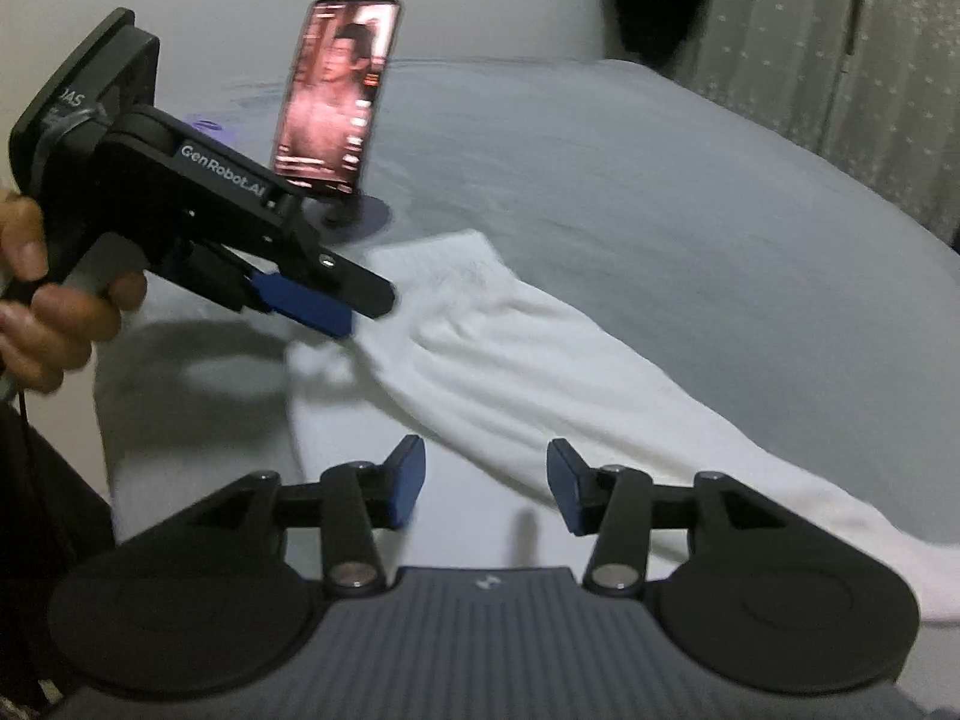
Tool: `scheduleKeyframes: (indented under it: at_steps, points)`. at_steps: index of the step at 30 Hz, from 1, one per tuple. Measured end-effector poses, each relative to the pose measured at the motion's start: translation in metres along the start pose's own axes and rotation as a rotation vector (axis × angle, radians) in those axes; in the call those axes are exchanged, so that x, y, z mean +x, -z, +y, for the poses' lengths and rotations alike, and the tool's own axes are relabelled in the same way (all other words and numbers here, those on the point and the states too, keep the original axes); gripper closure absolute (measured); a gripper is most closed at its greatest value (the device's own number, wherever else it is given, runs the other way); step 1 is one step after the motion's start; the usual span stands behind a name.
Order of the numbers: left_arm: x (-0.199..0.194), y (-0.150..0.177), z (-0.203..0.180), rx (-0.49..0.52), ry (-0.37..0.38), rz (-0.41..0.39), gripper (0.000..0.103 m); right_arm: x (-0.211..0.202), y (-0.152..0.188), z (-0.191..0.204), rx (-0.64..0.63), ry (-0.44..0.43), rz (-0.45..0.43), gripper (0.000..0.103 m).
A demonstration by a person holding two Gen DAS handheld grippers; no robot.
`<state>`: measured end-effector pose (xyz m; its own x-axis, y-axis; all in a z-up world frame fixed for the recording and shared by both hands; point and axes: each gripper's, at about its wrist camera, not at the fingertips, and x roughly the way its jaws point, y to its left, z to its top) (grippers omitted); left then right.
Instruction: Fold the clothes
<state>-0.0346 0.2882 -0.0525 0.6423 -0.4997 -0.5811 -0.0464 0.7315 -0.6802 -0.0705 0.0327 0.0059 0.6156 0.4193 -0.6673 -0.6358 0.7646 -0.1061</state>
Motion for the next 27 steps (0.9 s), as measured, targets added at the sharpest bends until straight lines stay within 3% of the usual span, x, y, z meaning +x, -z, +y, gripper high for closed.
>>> scheduleKeyframes:
  at_steps: [4,8,16,24,25,27]
  points:
    - [0.008,0.003,-0.01,0.023,-0.065,-0.015,0.064,-0.012,0.015,-0.024,0.037,0.069,-0.01,0.054]
    - [0.011,0.007,-0.017,0.051,-0.125,-0.054,0.073,-0.012,0.022,-0.051,0.13,0.12,0.005,0.054]
    - [0.011,0.014,-0.023,0.107,-0.214,-0.107,0.088,-0.032,0.032,-0.121,0.551,0.143,-0.027,0.054]
    - [0.012,0.018,-0.026,0.104,-0.226,-0.113,0.098,-0.007,0.048,-0.165,0.942,0.117,-0.023,0.054]
    - [0.013,0.018,-0.027,0.106,-0.23,-0.113,0.098,-0.001,0.051,-0.166,0.97,0.123,-0.015,0.055]
    - [0.014,0.018,-0.028,0.109,-0.235,-0.114,0.099,0.004,0.054,-0.164,0.975,0.16,-0.007,0.084]
